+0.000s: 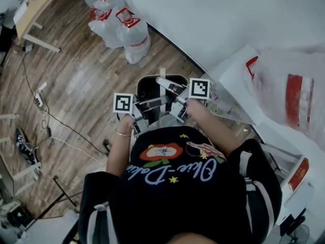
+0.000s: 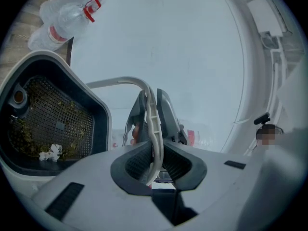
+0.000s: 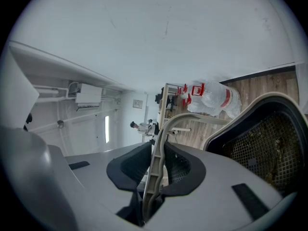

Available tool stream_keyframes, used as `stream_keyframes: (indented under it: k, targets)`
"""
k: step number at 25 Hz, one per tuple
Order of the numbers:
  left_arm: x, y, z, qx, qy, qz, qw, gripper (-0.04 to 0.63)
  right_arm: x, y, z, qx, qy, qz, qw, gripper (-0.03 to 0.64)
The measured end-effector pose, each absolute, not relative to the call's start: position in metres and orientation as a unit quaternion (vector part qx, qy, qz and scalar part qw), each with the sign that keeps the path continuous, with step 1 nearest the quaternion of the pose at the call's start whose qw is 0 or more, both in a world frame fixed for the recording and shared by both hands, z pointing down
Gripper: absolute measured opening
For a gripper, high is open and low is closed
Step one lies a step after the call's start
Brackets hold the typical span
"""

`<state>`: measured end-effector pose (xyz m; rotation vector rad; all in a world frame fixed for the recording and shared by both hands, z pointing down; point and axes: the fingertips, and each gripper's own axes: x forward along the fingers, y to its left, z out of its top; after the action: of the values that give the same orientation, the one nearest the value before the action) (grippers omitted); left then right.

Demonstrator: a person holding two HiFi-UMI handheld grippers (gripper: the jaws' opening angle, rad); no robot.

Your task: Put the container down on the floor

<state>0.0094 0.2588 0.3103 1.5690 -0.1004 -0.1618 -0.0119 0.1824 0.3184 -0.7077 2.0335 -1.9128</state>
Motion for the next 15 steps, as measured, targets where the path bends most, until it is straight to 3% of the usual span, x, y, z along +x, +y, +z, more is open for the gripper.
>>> stream_keyframes:
  k: [15]
  targets:
    - [0.019, 0.219, 0.321, 0.688, 0.032, -0.006, 0.725, 0.051, 0.010, 0.139, 0.330, -0.318, 0.666, -0.647, 0.190, 0.069]
